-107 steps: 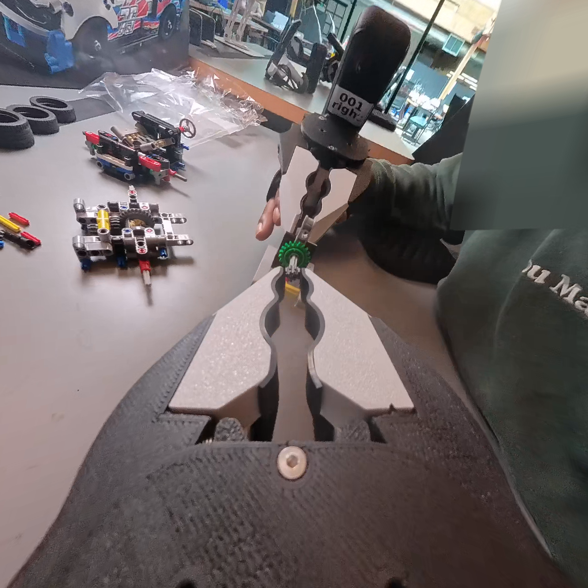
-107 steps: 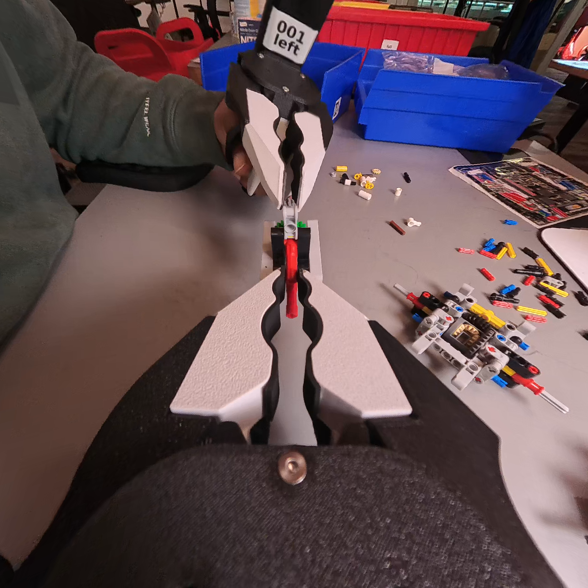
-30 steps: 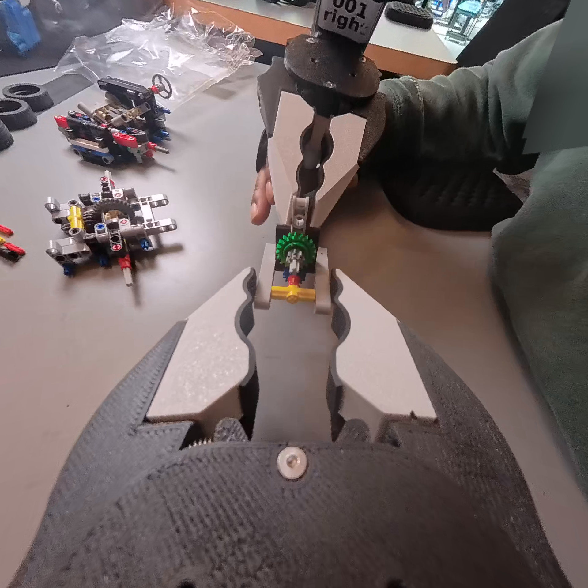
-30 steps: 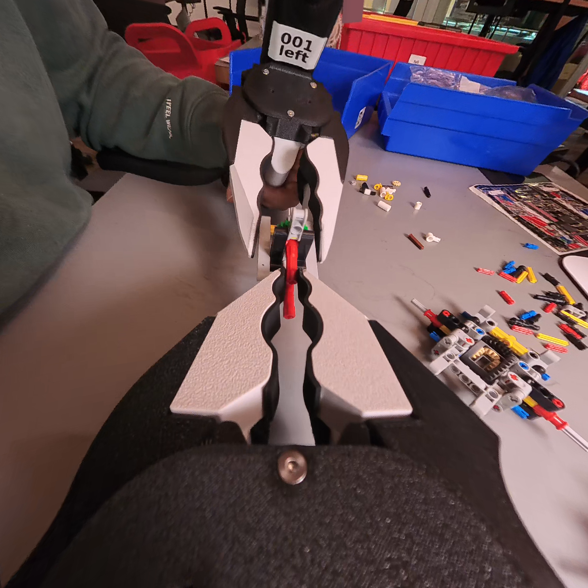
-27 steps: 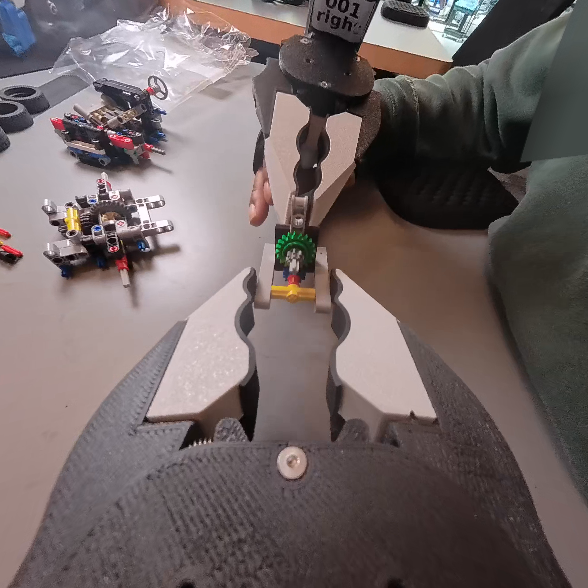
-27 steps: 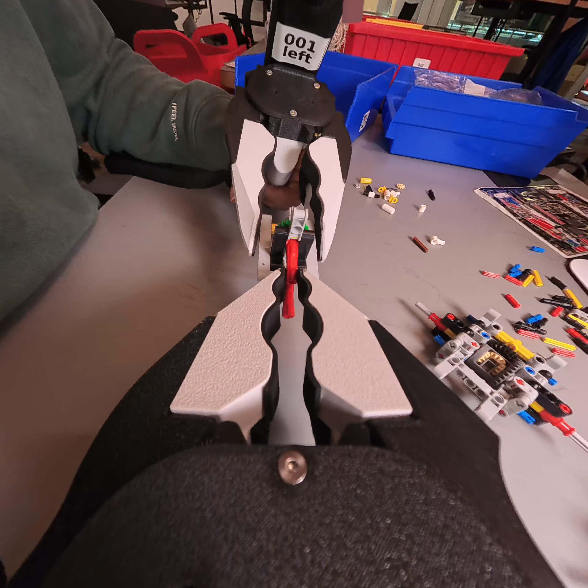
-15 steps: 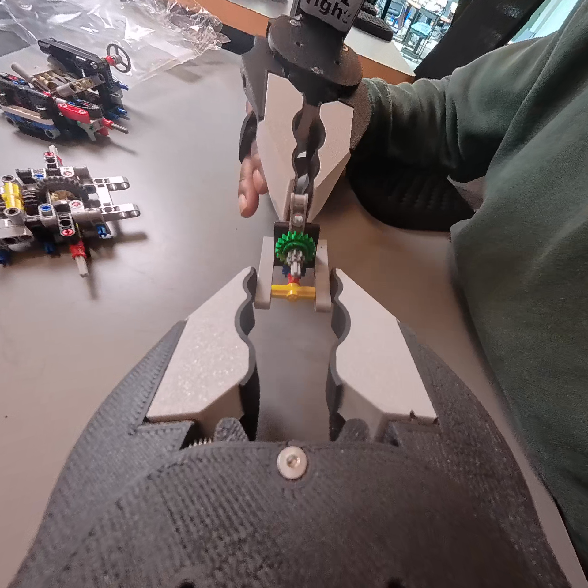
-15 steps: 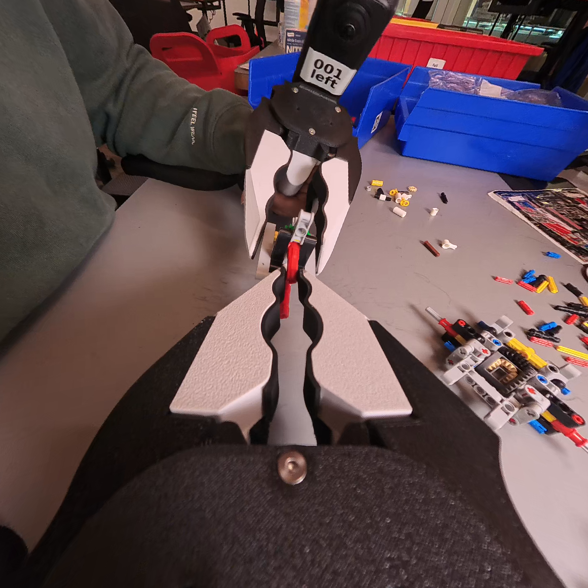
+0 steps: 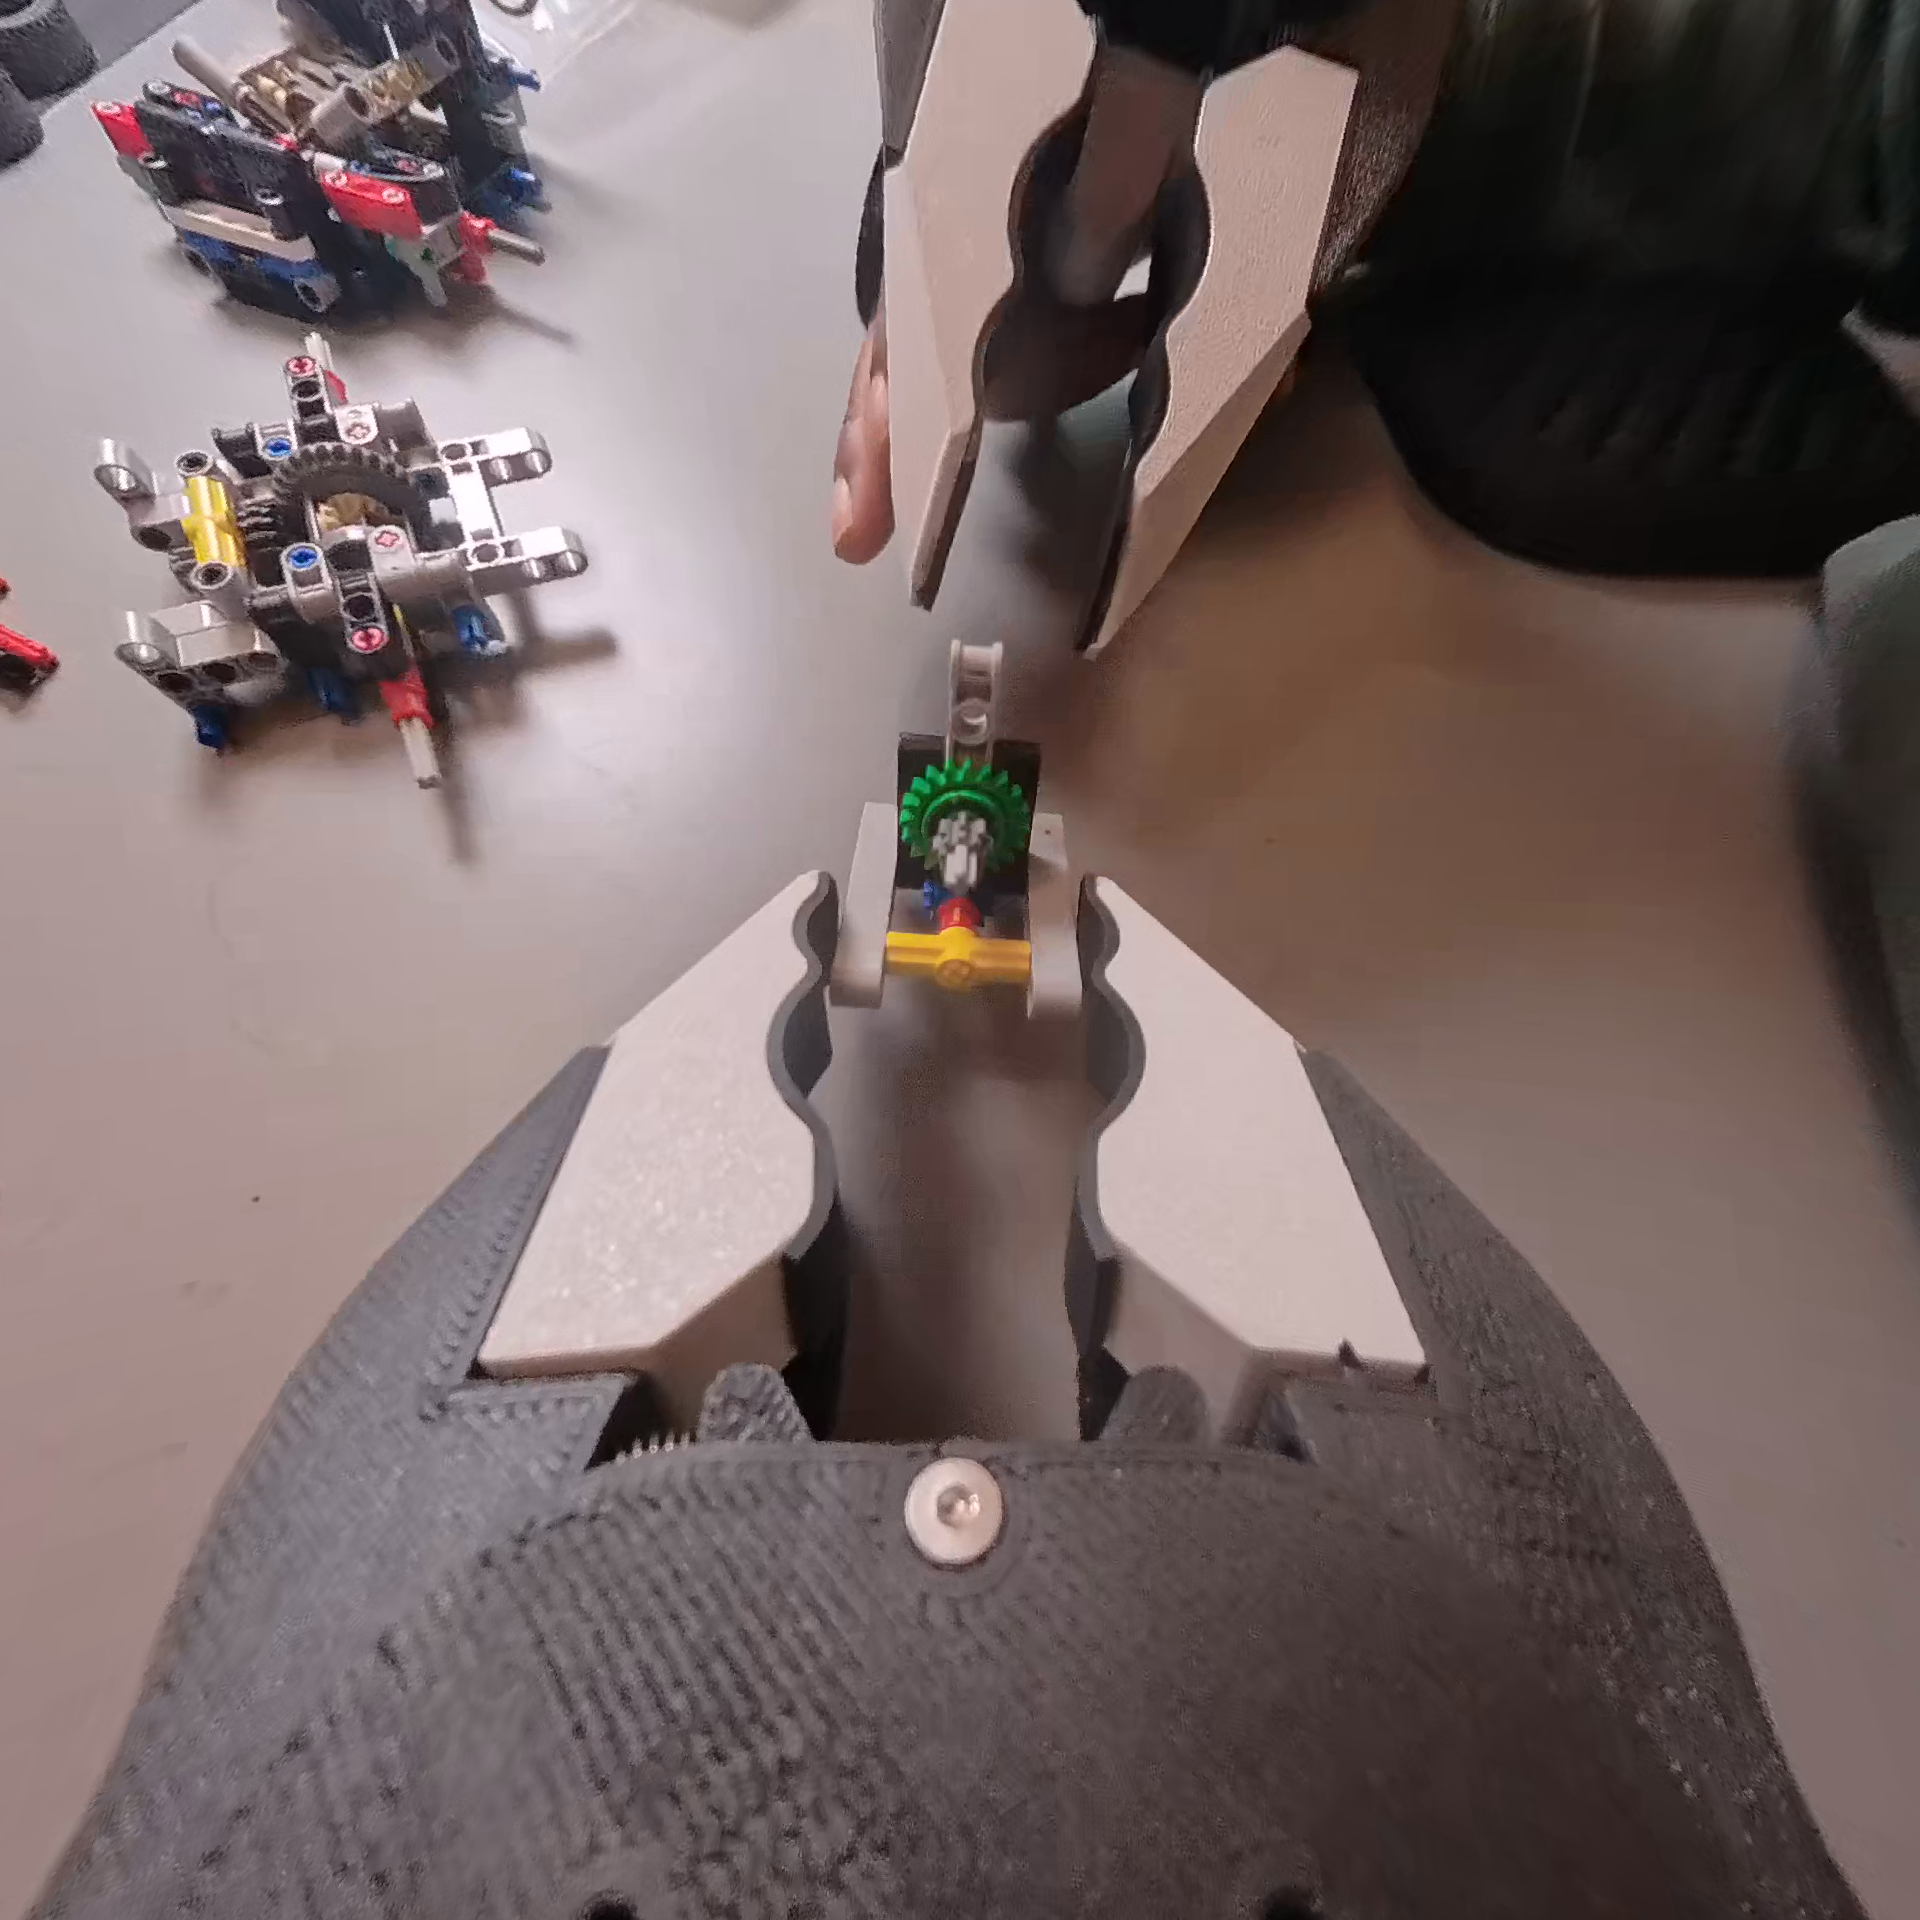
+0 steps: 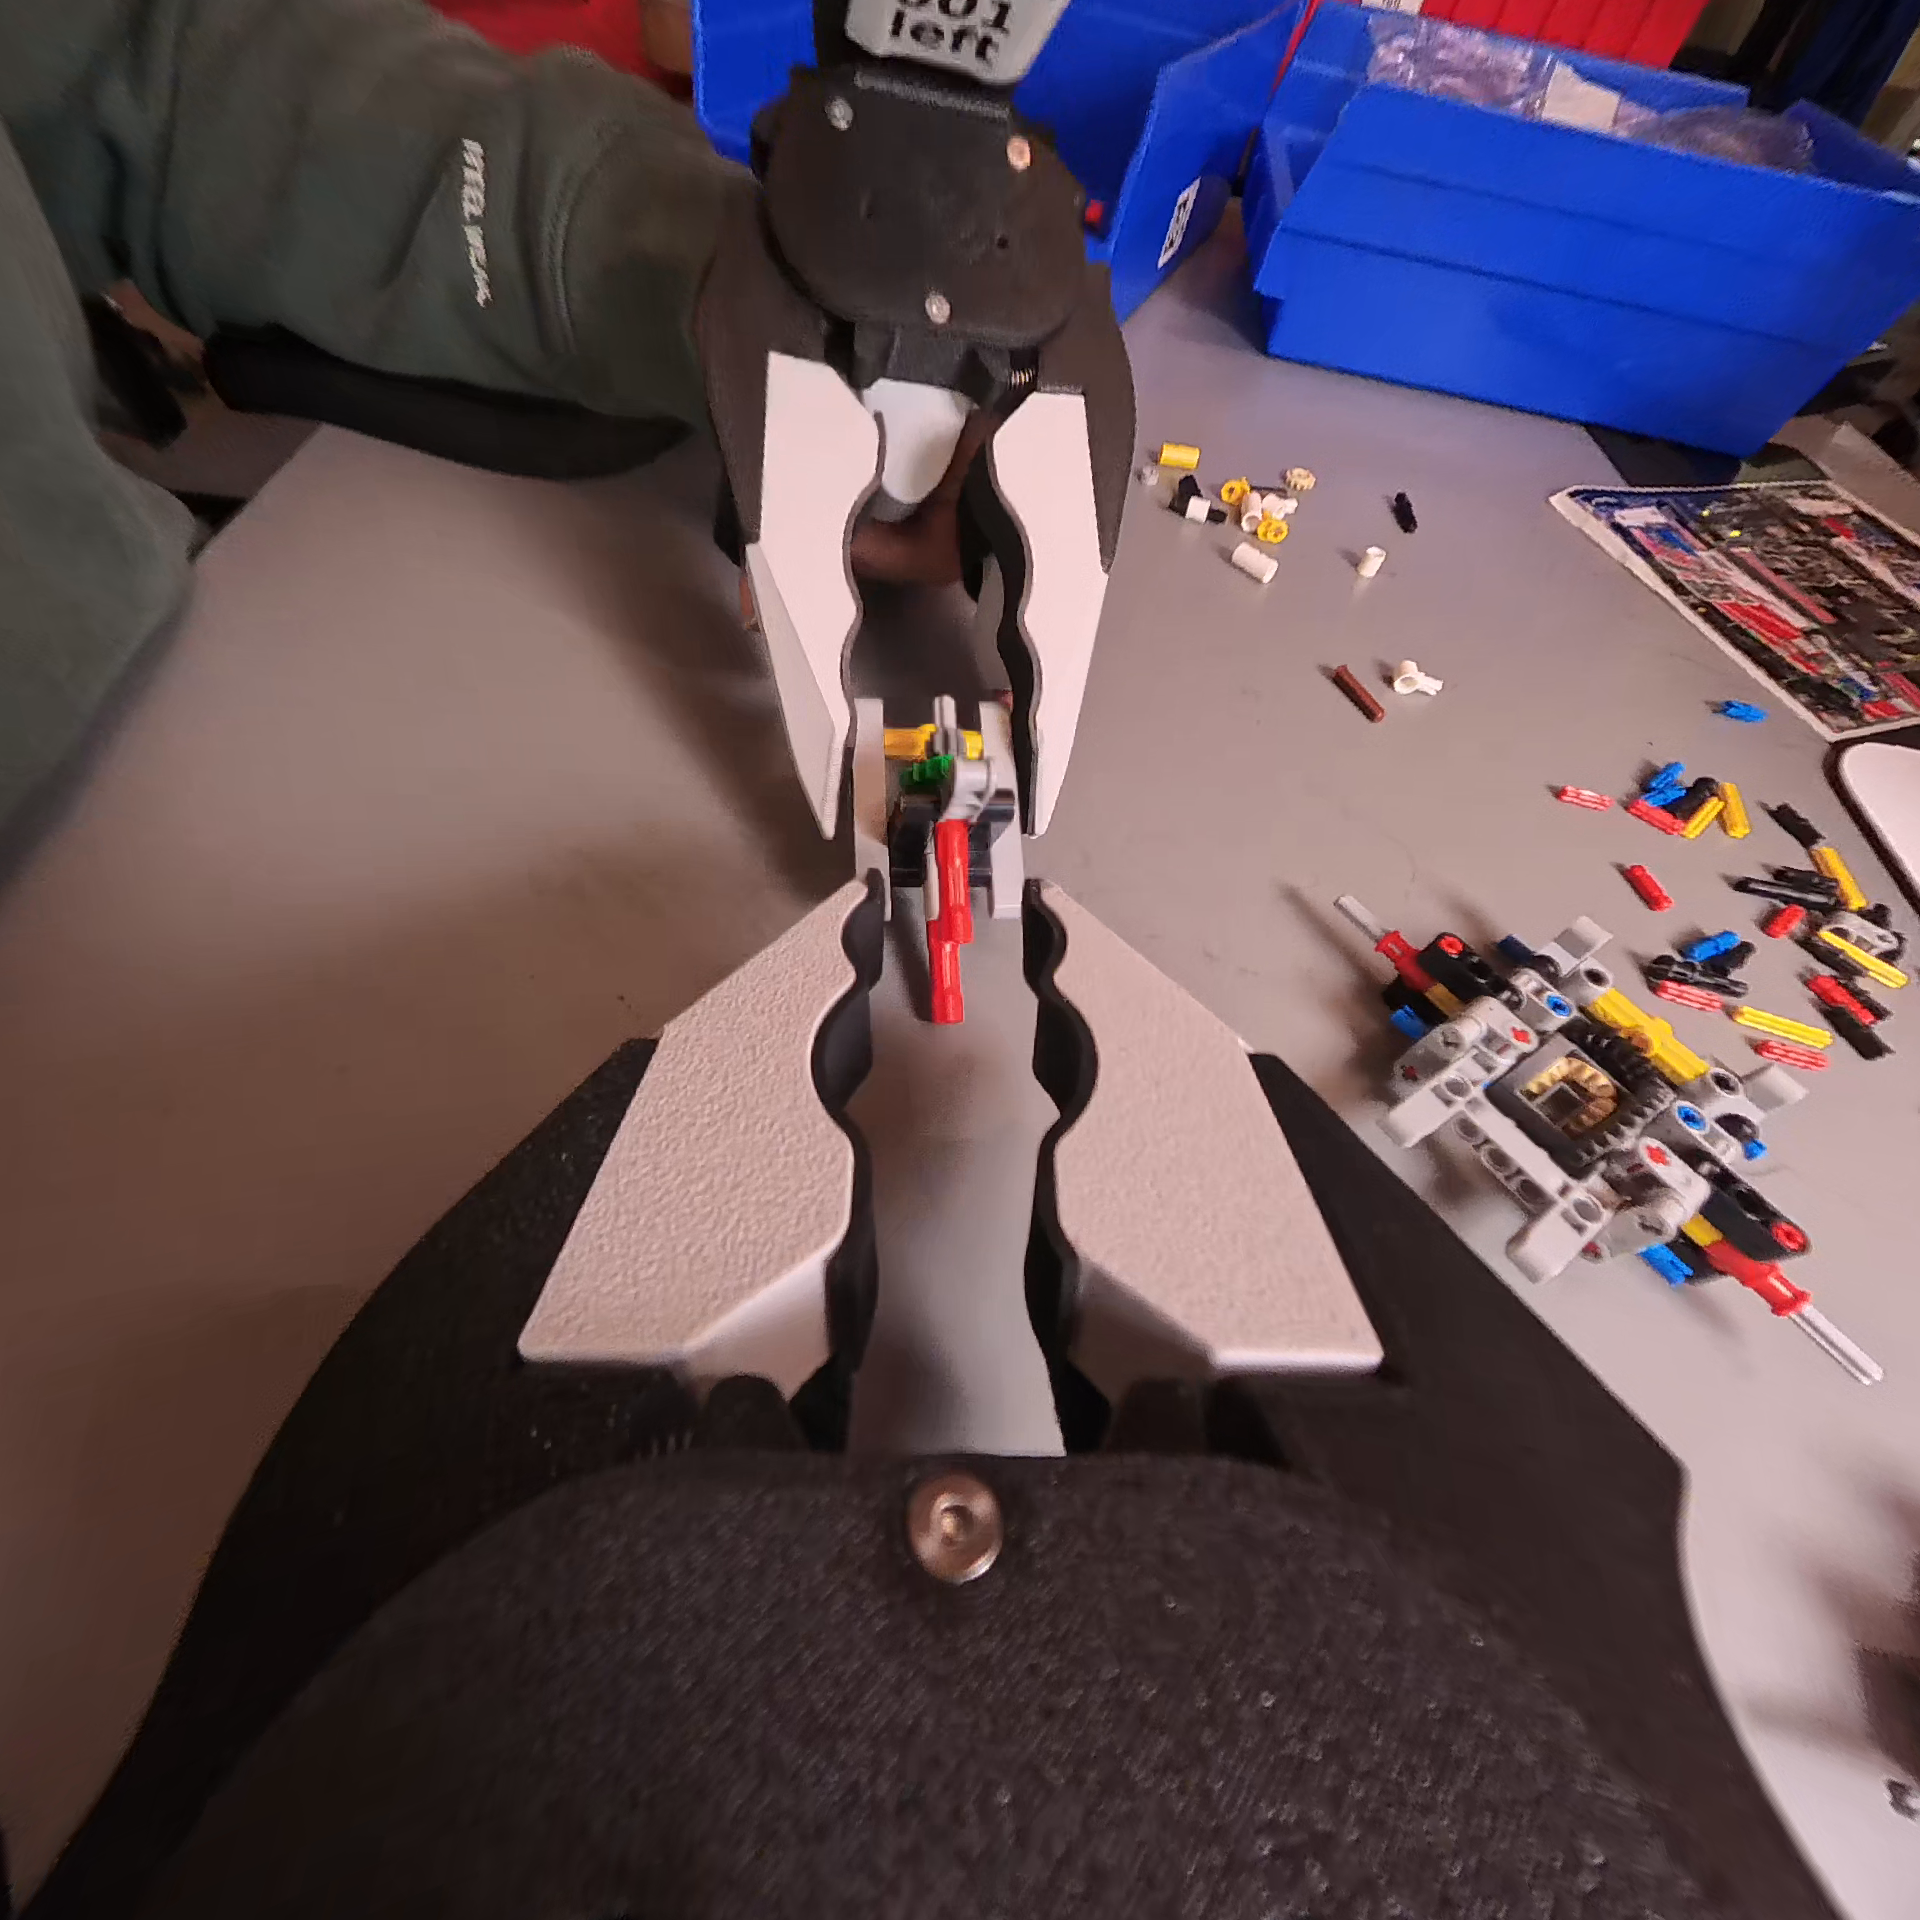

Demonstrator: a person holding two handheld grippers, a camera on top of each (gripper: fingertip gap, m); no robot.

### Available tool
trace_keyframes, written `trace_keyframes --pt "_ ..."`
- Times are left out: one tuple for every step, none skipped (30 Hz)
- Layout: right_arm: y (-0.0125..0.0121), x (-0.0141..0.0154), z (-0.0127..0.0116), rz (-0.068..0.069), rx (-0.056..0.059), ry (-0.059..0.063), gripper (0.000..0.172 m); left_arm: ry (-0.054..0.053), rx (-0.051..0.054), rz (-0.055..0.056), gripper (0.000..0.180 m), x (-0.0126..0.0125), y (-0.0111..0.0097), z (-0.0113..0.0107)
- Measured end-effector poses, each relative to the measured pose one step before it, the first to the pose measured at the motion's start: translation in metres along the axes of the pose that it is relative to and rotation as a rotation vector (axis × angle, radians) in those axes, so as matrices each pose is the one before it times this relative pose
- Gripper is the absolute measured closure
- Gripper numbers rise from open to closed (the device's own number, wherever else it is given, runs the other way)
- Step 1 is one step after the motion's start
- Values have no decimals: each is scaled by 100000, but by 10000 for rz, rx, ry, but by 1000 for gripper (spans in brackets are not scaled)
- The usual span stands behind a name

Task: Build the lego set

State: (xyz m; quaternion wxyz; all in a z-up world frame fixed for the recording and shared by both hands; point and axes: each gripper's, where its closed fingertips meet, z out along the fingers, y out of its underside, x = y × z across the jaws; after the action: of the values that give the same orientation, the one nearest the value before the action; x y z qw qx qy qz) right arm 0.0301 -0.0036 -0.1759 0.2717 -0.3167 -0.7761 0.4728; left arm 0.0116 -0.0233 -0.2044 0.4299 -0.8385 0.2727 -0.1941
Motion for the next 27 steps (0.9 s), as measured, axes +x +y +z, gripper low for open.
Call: trace_keyframes --pt "252 23 170 -70 -207 55 147 -79 -240 174 135 -20 311 144" --pt "224 14 148 -85 -202 60 148 -61 -302 167 135 -33 422 161" --pt "151 33 126 -81 -193 71 149 -122 -261 196 135 -130 340 136" --pt "157 53 92 -65 -208 81 150 -114 -154 196 135 -105 155 82" --pt "125 40 62 -70 -216 75 150 -8 -158 106 135 -19 140 80" --pt "18 37 12 -46 -158 90 150 31 -134 24 135 -33 99 24" --pt "-79 42 -32 -3 -104 104 151 -33 -63 21 134 -164 22 -61" --pt "-97 -32 -51 22 -102 66 151 -69 -62 71 132 -251 82 -130" --pt "-42 -56 -57 27 -124 65 151 -56 -47 82 130 -242 109 -201" --pt "-9 -20 -47 21 -126 114 151 -18 1 25 128 -193 89 -245" --pt "-14 -19 -45 33 -107 142 151 63 33 -19 126 -30 44 -253" --pt "33 -107 -40 51 -122 120 151 94 47 -14 123 69 32 -225" --pt "119 -137 -8 67 -151 115 150 59 50 48 123 103 12 -164" --pt "162 -141 -4 60 -160 136 149 17 31 122 123 101 -5 -71" --pt "141 -181 7 72 -137 119 148 -14 -27 141 123 61 38 35" --pt "104 -188 34 108 -105 98 147 -39 -94 119 124 -21 114 128" --pt "56 -143 69 117 -90 126 147 -30 -93 87 124 -81 121 182" --pt "10 -99 80 102 -64 156 146 53 15 -2 124 -13 -30 161" --pt "-29 -51 109 89 -62 187 145 120 57 -72 125 41 -81 142" --pt "-44 8 118 49 -64 227 144 117 27 -34 126 50 -41 117" --pt "-127 41 112 0 -12 257 144 73 24 21 128 46 -37 52" --pt "-173 7 105 -22 33 237 143 -5 6 14 129 -11 -14 10" --pt "-246 15 98 -23 74 235 143 -22 6 -21 131 13 -18 14" --pt "-345 -59 74 -72 128 184 143 -14 17 -15 134 105 -33 19" --pt "-345 -101 51 -128 107 158 143 -69 35 24 138 64 -47 30" --pt "-385 -121 32 -204 85 153 144 -116 27 26 138 3 -39 11" --pt "-455 -328 26 -288 97 27 145 -119 -4 19 138 -10 -30 -4"
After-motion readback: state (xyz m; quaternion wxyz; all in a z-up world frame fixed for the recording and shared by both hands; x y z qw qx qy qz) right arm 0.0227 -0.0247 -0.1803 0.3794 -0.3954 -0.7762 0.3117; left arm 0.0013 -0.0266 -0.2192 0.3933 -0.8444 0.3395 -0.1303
